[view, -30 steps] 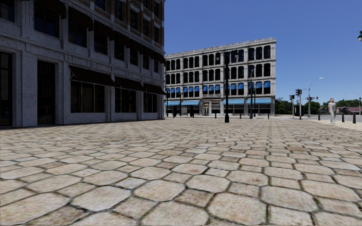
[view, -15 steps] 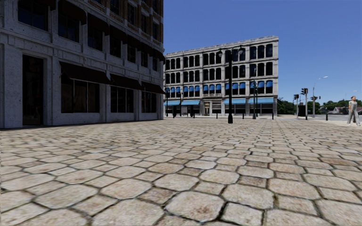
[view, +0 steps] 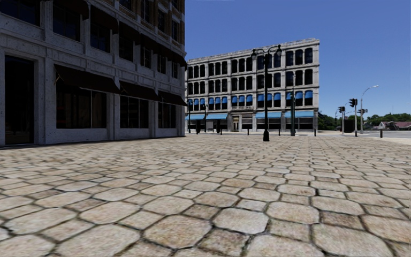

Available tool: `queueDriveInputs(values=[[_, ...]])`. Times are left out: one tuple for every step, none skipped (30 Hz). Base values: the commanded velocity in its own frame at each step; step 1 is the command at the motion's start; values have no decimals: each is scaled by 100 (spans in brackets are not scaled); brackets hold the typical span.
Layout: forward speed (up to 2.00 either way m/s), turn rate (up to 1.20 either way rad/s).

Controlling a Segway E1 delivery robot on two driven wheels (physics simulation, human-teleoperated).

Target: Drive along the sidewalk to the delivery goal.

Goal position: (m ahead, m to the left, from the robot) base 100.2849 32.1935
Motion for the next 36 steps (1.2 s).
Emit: queueDriveInputs(values=[[200,0],[200,0],[200,0],[200,0],[200,0],[200,0],[200,0],[200,0],[200,0],[200,0],[200,0],[200,0],[200,0],[200,0],[200,0],[200,0],[200,0],[200,0],[200,0],[200,0],[200,0],[200,0],[200,0],[200,0],[200,0],[200,0],[200,0],[200,0],[200,0],[200,0],[200,0],[200,0],[200,0],[200,0],[200,0],[200,0]])
